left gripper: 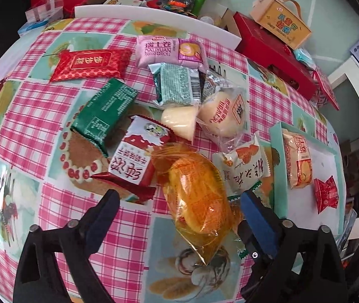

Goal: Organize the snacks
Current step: 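Move both tools back over the snack pile, then grasp the orange bread bag with left tool while right tool grasps green-printed cake pack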

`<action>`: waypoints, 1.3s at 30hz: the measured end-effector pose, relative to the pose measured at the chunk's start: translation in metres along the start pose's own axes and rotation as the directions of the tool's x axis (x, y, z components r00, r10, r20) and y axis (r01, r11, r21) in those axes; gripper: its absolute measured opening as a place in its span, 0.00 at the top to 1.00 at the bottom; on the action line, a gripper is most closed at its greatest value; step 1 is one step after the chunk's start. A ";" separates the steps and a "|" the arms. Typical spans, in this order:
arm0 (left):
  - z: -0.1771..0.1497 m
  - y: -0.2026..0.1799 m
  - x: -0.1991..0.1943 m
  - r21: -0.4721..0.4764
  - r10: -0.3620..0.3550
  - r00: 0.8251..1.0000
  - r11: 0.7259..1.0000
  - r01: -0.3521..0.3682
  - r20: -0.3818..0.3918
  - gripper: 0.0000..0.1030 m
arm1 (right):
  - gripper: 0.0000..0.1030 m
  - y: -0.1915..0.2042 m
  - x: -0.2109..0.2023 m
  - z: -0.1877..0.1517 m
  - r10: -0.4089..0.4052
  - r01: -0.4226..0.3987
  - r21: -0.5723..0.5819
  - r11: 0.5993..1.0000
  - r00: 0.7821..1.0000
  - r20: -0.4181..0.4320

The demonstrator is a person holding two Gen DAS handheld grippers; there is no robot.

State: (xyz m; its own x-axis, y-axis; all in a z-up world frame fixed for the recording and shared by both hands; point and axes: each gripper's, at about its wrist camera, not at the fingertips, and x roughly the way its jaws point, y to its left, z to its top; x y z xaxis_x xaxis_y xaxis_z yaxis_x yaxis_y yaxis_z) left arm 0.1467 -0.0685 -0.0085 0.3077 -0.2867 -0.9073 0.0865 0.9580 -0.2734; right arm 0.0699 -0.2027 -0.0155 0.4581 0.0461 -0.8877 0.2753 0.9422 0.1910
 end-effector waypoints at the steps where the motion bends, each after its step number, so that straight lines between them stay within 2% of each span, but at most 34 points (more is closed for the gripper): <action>1: 0.000 -0.001 0.002 0.003 -0.004 1.000 1.000 0.004 -0.002 0.13 | 0.25 0.000 0.001 0.000 -0.005 0.005 -0.005 1.000 1.000 -0.001; 4: 0.001 -0.004 0.007 0.004 -0.005 1.000 1.000 0.005 -0.007 0.21 | 0.27 0.001 0.001 0.000 -0.007 0.007 -0.012 1.000 1.000 -0.003; 9: 0.002 -0.005 0.014 -0.014 -0.056 0.998 0.998 0.056 -0.028 0.44 | 0.30 0.002 0.001 0.000 -0.001 0.001 -0.017 1.000 1.000 -0.008; 11: 0.003 -0.006 0.015 -0.008 -0.063 0.998 0.998 0.063 -0.030 0.49 | 0.31 0.003 0.001 0.000 0.000 0.000 -0.021 1.000 1.000 -0.008; 17: 0.001 0.005 0.012 -0.041 -0.091 0.995 0.995 0.090 -0.038 0.50 | 0.32 0.003 0.001 -0.001 0.011 -0.011 -0.027 1.000 1.000 -0.012; 22: -0.002 0.027 0.012 -0.113 -0.153 0.986 0.983 0.146 -0.060 0.50 | 0.32 0.004 0.000 0.000 0.033 -0.034 -0.027 0.999 0.999 -0.022; 29: -0.004 0.037 0.007 -0.137 -0.152 0.987 0.980 0.143 -0.059 0.49 | 0.32 0.009 -0.002 -0.002 0.106 -0.107 -0.028 0.994 0.994 -0.039; 35: -0.004 0.039 0.011 -0.132 -0.152 0.986 0.981 0.142 -0.066 0.48 | 0.32 0.011 0.004 -0.003 0.057 -0.059 -0.043 0.997 0.998 -0.039; 39: -0.004 0.032 0.018 -0.112 -0.118 0.990 0.988 0.109 -0.081 0.48 | 0.32 0.011 0.011 -0.003 0.005 -0.008 -0.064 0.998 0.999 -0.046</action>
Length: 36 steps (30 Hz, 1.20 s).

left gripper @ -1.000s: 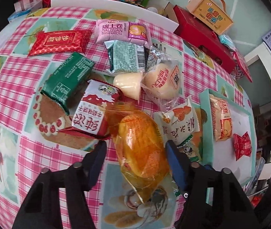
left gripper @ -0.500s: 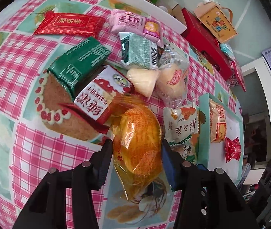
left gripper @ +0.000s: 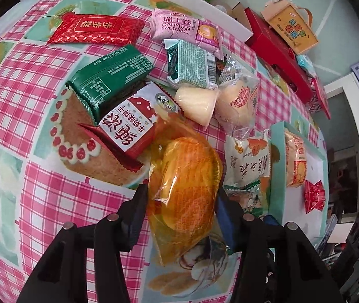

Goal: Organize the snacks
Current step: 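Grasp the orange bread bag with left tool while right tool grasps green-printed cake pack, then carry both packs into the white tray and open both tools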

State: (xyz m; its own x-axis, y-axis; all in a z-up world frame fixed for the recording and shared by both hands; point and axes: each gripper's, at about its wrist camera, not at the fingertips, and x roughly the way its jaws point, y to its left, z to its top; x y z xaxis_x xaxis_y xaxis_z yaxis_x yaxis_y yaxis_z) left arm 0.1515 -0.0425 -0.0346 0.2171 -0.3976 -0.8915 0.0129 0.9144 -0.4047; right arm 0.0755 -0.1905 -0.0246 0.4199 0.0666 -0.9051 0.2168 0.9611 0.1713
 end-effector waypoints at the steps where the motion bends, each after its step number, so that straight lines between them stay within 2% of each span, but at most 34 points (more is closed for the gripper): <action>1: 0.000 -0.001 0.002 0.005 0.007 1.000 1.000 -0.007 0.001 0.48 | 0.32 0.000 0.003 0.000 0.005 -0.005 0.001 1.000 1.000 -0.009; 18: 0.005 -0.009 0.010 0.041 0.039 0.999 0.998 -0.040 0.021 0.48 | 0.33 0.020 0.022 0.003 -0.085 0.084 -0.066 0.994 0.996 -0.012; 19: 0.006 -0.009 0.011 0.041 0.040 0.999 0.998 -0.041 0.022 0.48 | 0.35 0.020 0.022 0.003 -0.089 0.088 -0.064 0.994 0.996 -0.008; 21: 0.006 -0.009 0.011 0.043 0.039 0.999 0.998 -0.040 0.023 0.48 | 0.46 0.017 0.021 0.005 -0.091 0.091 -0.054 0.994 0.996 -0.001; 23: 0.006 -0.010 0.011 0.046 0.040 0.999 0.998 -0.041 0.026 0.49 | 0.48 0.010 0.018 0.004 -0.087 0.087 -0.037 0.996 0.996 0.002; 30: 0.005 -0.010 0.007 0.050 0.039 0.999 0.998 -0.040 0.031 0.51 | 0.48 -0.001 0.007 0.005 -0.072 0.072 -0.012 0.997 0.997 0.015; 36: 0.004 -0.012 -0.006 0.060 0.023 0.998 0.998 -0.026 0.055 0.52 | 0.48 0.000 -0.013 0.007 -0.046 0.047 -0.017 0.999 0.996 0.073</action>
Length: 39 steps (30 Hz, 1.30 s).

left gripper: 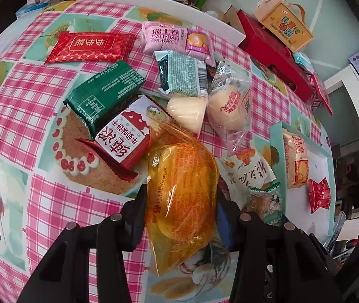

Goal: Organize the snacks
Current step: 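Carry both packs into the white tray and open both tools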

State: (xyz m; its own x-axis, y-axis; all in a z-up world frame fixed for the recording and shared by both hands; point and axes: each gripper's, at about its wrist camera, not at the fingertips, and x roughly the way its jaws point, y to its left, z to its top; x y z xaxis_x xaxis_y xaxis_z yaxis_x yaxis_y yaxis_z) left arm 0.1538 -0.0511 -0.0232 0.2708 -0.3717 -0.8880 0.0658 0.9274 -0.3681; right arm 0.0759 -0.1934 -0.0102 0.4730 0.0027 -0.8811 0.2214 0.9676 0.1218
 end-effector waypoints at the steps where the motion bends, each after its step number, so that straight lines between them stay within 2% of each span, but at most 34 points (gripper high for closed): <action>1: 0.000 -0.001 -0.003 0.003 -0.003 1.000 1.000 0.003 0.005 0.53 | 0.48 0.001 -0.003 0.000 0.002 -0.002 0.000 1.000 1.000 0.007; 8: -0.002 -0.006 -0.033 0.029 -0.027 0.997 0.999 0.025 0.073 0.56 | 0.48 0.001 -0.022 0.003 0.010 -0.011 0.014 1.000 0.998 0.069; 15: -0.006 -0.019 -0.058 0.063 -0.083 0.988 0.995 0.075 0.132 0.57 | 0.48 -0.007 -0.029 0.002 0.001 -0.005 0.043 0.999 0.997 0.077; 19: -0.008 -0.029 -0.064 0.088 -0.111 0.983 0.991 0.099 0.147 0.57 | 0.48 -0.021 -0.035 0.003 -0.014 0.006 0.078 0.997 0.995 0.096; 23: -0.012 -0.047 -0.055 0.119 -0.142 0.981 0.985 0.127 0.130 0.57 | 0.48 -0.051 -0.039 0.004 -0.066 0.050 0.159 0.986 0.993 0.095; 31: -0.029 -0.102 -0.037 0.247 -0.211 0.974 0.951 0.186 0.078 0.57 | 0.48 -0.129 -0.057 -0.004 -0.228 0.182 0.354 0.917 0.969 0.093; 39: -0.048 -0.148 -0.013 0.339 -0.270 0.963 0.907 0.251 0.010 0.57 | 0.48 -0.198 -0.079 -0.019 -0.354 0.271 0.519 0.811 0.933 0.066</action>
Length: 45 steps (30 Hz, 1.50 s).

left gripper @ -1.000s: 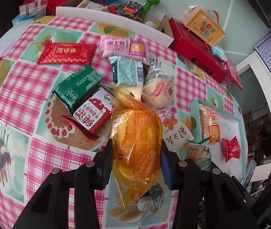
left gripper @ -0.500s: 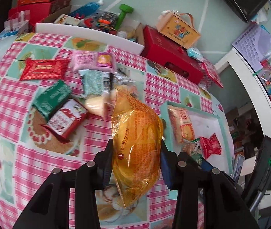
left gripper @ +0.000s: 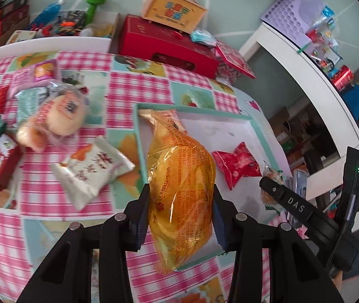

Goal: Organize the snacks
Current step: 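Carry both packs into the white tray and open both tools, then move both tools back toward the remaining snacks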

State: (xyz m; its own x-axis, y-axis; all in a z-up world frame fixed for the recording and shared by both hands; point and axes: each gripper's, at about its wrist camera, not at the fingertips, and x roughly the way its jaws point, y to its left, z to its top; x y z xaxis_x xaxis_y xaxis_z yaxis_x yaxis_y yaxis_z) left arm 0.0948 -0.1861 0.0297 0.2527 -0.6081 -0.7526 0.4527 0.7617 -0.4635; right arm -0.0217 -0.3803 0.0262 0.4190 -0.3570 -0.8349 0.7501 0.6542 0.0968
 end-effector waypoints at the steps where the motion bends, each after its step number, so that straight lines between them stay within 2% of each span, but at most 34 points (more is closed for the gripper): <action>1: -0.001 -0.004 0.004 0.009 -0.003 1.000 1.000 0.003 -0.005 0.57 | 0.48 -0.007 0.001 0.002 -0.010 0.010 0.018 1.000 1.000 0.001; 3: -0.003 -0.011 0.013 0.028 0.000 1.000 1.000 0.001 -0.014 0.57 | 0.49 -0.016 0.005 0.005 -0.029 0.029 0.028 0.999 1.000 0.006; 12: -0.008 -0.027 0.039 0.084 -0.013 0.999 0.996 0.017 -0.047 0.57 | 0.48 -0.035 0.022 0.007 -0.015 0.018 0.075 0.997 0.999 -0.033; 16: -0.010 -0.029 0.049 0.097 0.017 0.998 0.995 -0.011 -0.062 0.55 | 0.48 -0.034 0.024 0.007 -0.018 0.020 0.076 0.997 0.999 -0.035; 17: -0.011 -0.029 0.051 0.098 0.021 0.997 0.995 -0.014 -0.068 0.52 | 0.48 -0.034 0.025 0.006 -0.017 0.020 0.074 0.997 0.999 -0.039; 20: -0.012 -0.026 0.053 0.091 0.031 0.996 0.996 -0.024 -0.081 0.29 | 0.48 -0.033 0.029 0.006 -0.009 0.013 0.074 0.997 0.999 -0.054; 21: -0.012 -0.025 0.052 0.085 0.032 0.996 0.996 -0.025 -0.081 0.24 | 0.48 -0.033 0.030 0.006 -0.007 0.012 0.072 0.997 0.998 -0.060; 23: -0.011 -0.024 0.050 0.086 0.038 0.996 0.996 -0.032 -0.077 0.24 | 0.48 -0.032 0.031 0.005 -0.003 0.008 0.069 0.998 0.998 -0.064; 26: -0.009 -0.024 0.045 0.096 0.048 0.996 0.995 -0.041 -0.071 0.22 | 0.43 -0.032 0.032 0.005 0.006 -0.001 0.071 0.997 0.997 -0.072; 29: -0.006 -0.023 0.039 0.088 0.048 0.997 0.995 -0.042 -0.065 0.17 | 0.28 -0.032 0.033 0.005 0.015 -0.009 0.071 0.997 0.997 -0.077; 35: 0.000 -0.012 0.025 0.059 0.075 0.997 0.996 -0.073 -0.035 0.15 | 0.13 -0.024 0.034 0.005 0.039 -0.035 0.049 0.998 0.996 -0.085; 38: 0.005 0.000 0.018 0.029 0.131 0.991 0.991 -0.131 -0.003 0.11 | 0.11 -0.017 0.032 0.005 0.048 -0.046 0.027 0.999 0.996 -0.076; 41: 0.008 0.017 0.014 -0.015 0.231 0.973 0.973 -0.231 0.011 0.11 | 0.10 -0.006 0.026 0.005 0.060 -0.060 0.001 0.998 0.997 -0.057; 45: 0.010 0.042 0.009 -0.078 0.297 0.955 0.952 -0.297 -0.008 0.11 | 0.10 0.008 0.009 0.006 0.089 -0.089 -0.025 0.996 0.996 -0.003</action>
State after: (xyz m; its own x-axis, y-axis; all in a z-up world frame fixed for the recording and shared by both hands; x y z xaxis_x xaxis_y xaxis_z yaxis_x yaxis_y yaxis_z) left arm 0.1249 -0.1615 0.0079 0.3685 -0.3525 -0.8602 0.2892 0.9229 -0.2543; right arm -0.0088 -0.3819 0.0224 0.4824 -0.2951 -0.8248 0.6970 0.6996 0.1573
